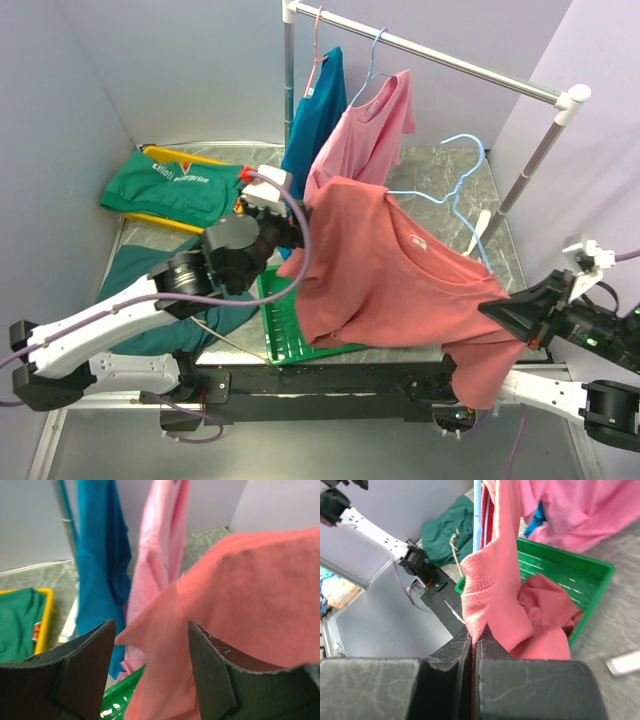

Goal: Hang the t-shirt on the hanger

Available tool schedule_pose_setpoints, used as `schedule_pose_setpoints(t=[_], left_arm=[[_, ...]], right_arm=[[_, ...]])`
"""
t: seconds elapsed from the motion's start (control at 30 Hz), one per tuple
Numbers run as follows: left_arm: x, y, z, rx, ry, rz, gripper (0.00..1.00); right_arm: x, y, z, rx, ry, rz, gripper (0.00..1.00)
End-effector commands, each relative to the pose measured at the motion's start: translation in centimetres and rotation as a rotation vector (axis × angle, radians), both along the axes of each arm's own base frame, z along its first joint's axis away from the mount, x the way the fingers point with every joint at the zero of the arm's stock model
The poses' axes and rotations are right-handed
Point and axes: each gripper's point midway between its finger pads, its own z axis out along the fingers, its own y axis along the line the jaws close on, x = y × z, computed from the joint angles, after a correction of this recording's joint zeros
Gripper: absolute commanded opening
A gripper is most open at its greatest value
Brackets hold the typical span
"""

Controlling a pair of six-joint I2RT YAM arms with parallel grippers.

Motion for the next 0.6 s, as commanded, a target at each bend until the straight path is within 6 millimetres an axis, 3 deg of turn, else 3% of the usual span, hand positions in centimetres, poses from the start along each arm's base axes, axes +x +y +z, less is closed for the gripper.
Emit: schedule_pose_setpoints(t=[0.0,0.07,0.27,0.4,0.57], left_arm=[[0.1,-2.4,3.1,-0.108,-0.037,-0.074,0.65],[0.3,-3.1,2.9,-0.101,-0.036,-0.091,0.65],[0.9,-3.6,2.9,-0.109,-0.035,-0.104,0.66],[1.6,-3.5,2.6,-0.103,-0.024,-0.096,0.68],[1.8,-3.4,2.2,-0.112,-0.015,-0.100,0.69]], right_arm=[[0.4,-2.9,2.4,0.085,-0.011,-0.110,0.00],[0.3,-4.0,3.1,0.106,-0.015,-0.132,0.00],[0.3,-4.4,3.8,0.119,0.004,-0.155,0.00],[2.1,-4.8,3.5,0.088,0.029,-0.272,0.00],[4.4,-3.2,2.2,0.006,0.072,-0.379,0.00]])
